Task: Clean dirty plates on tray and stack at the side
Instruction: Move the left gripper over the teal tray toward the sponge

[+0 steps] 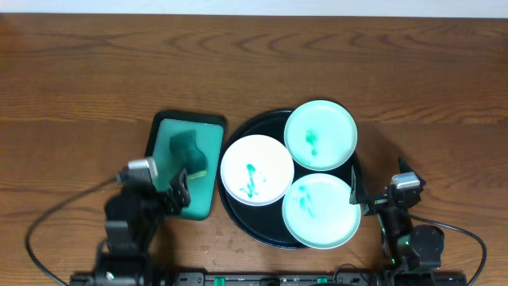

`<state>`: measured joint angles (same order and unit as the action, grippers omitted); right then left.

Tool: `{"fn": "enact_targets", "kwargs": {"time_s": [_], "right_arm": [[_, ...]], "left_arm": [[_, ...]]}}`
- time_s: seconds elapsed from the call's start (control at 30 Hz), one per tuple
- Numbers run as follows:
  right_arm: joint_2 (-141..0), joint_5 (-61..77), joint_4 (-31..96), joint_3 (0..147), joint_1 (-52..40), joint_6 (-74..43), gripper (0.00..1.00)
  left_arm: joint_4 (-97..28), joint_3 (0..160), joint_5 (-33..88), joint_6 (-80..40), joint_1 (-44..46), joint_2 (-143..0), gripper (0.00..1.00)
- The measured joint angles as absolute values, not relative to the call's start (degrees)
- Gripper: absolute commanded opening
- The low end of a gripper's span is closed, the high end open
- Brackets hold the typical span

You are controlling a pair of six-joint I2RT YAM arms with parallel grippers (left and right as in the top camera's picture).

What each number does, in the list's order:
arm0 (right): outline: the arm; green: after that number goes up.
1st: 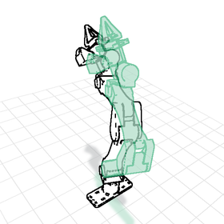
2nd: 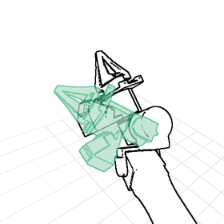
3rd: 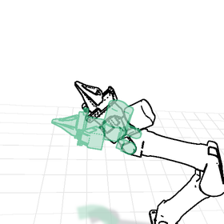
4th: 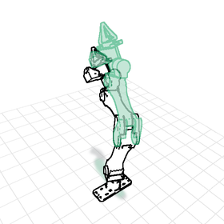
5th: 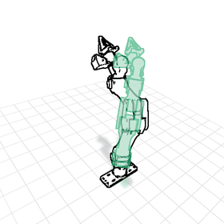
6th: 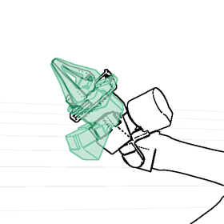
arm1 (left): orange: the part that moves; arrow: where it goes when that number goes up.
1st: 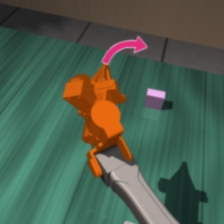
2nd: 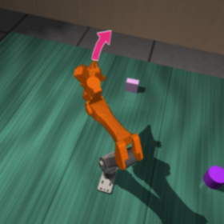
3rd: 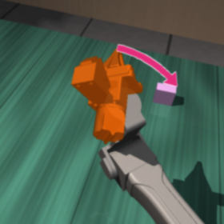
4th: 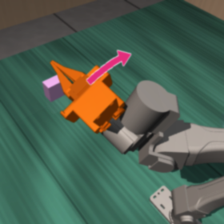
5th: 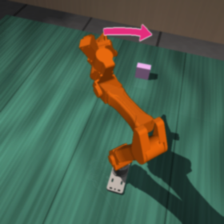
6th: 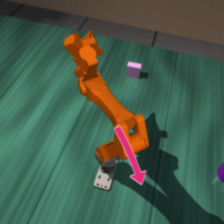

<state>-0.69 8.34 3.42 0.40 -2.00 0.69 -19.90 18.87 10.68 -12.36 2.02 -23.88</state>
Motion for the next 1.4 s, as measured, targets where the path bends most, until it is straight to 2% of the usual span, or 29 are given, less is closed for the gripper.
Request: {"fn": "enact_targets", "kwargs": {"time_s": [0.1, 0.33, 0.53, 1.13, 1.4], "right_arm": [[-0.7, 8.4, 3.4, 0.4, -2.0, 0.7, 0.99], [-0.7, 8.3, 3.4, 0.4, -2.0, 0.7, 0.99], [-0.7, 8.4, 3.4, 0.4, -2.0, 0.7, 0.99], [-0.7, 8.5, 3.4, 0.4, -2.0, 0.4, 0.99], [-2.9, 10.1, 3.0, 0.4, -2.0, -7.7, 0.99]], "left_arm": [[-25.0, 31.5, 11.2, -12.5, 2.0, -34.6, 0.82], [-53.4, 61.6, 11.7, -12.9, 2.0, -62.1, 0.82], [-62.5, 70.5, 11.7, -13.1, 2.0, -75.1, 0.82], [-66.1, 70.6, 11.7, -13.1, 2.0, -79.2, 0.82], [-66.1, 70.6, 11.7, -13.1, 2.0, -79.2, 0.82]]}}
